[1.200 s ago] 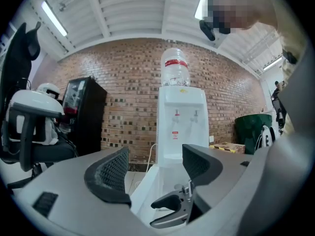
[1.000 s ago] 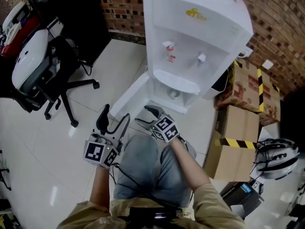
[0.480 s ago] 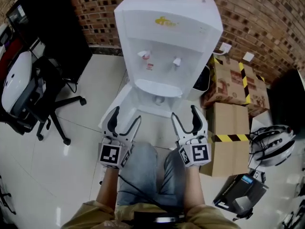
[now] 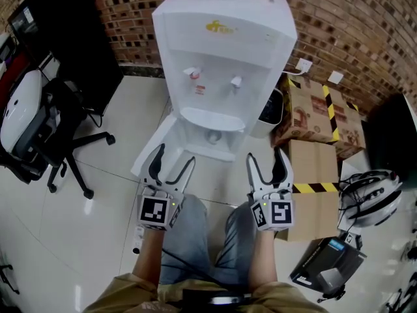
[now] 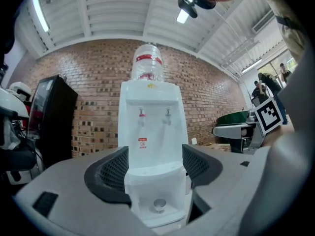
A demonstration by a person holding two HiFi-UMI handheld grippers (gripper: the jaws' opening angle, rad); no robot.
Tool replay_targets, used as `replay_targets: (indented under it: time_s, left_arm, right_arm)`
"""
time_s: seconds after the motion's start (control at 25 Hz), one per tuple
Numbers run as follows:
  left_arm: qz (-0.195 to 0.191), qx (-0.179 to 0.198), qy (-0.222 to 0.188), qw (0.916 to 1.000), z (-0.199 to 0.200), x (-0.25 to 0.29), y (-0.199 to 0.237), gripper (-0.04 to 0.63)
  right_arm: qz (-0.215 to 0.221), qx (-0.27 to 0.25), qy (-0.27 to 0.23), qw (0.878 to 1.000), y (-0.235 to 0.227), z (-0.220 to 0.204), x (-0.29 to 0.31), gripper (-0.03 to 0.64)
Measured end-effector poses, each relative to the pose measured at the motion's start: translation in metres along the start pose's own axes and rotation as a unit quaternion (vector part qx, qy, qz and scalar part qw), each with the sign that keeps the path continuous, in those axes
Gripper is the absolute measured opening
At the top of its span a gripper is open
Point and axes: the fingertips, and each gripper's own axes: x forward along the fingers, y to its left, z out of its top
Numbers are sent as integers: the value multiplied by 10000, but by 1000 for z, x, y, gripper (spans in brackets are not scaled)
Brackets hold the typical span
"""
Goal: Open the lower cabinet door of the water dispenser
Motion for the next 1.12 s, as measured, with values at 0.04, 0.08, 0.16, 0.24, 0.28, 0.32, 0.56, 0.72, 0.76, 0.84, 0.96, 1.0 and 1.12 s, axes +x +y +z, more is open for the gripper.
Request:
replay_targets:
  time_s: [0.04, 0.08, 0.16, 0.24, 0.28, 0.32, 0.56, 0.72, 0.76, 0.84, 0.96, 1.0, 1.12]
  left_arm:
    - [12, 21, -16, 10000, 0, 0, 0, 334]
    - [16, 12, -30, 10000, 0, 0, -1, 333]
    - [-3, -69, -35, 10000, 1, 0, -4, 333]
    - [-36, -153, 0, 9999, 0, 1, -7, 333]
    - [-47, -181, 27, 9998, -3, 2, -10, 333]
    - [-53, -162, 36, 9998, -4, 3, -13, 333]
    - [-145, -115, 86, 9998, 22, 10, -28, 333]
    - [-265, -170, 288, 9991, 99, 4, -29, 333]
    - [-270, -193, 297, 9990, 125, 4, -27, 333]
    - [-278, -274, 309, 9988, 181, 1, -21, 333]
    - [-339, -299, 329, 9984, 269, -5, -16, 333]
    - [-368, -303, 347, 9983, 299, -9, -16, 333]
    - [-496, -428, 487, 9967, 386, -24, -17, 333]
  right_arm:
    - [39, -8, -8, 10000, 3, 0, 0, 346]
    - [73, 1, -16, 10000, 6, 0, 0, 345]
    - [148, 55, -37, 9999, 10, 2, 0, 346]
    - [220, 97, -40, 9997, 13, 0, -1, 345]
    - [239, 111, -24, 9996, 13, -2, -2, 345]
    - [247, 129, -9, 9996, 12, -4, -2, 345]
    - [110, 164, 162, 9997, -1, 17, -7, 345]
    - [-26, 250, 472, 9986, -1, 89, -15, 345]
    - [-59, 227, 519, 9984, 0, 115, -14, 345]
    - [-102, 190, 604, 9979, 4, 171, -14, 345]
    - [-109, 171, 629, 9978, 11, 263, -10, 345]
    - [-116, 149, 620, 9979, 15, 294, -9, 345]
    - [-165, 72, 574, 9982, 27, 383, -9, 345]
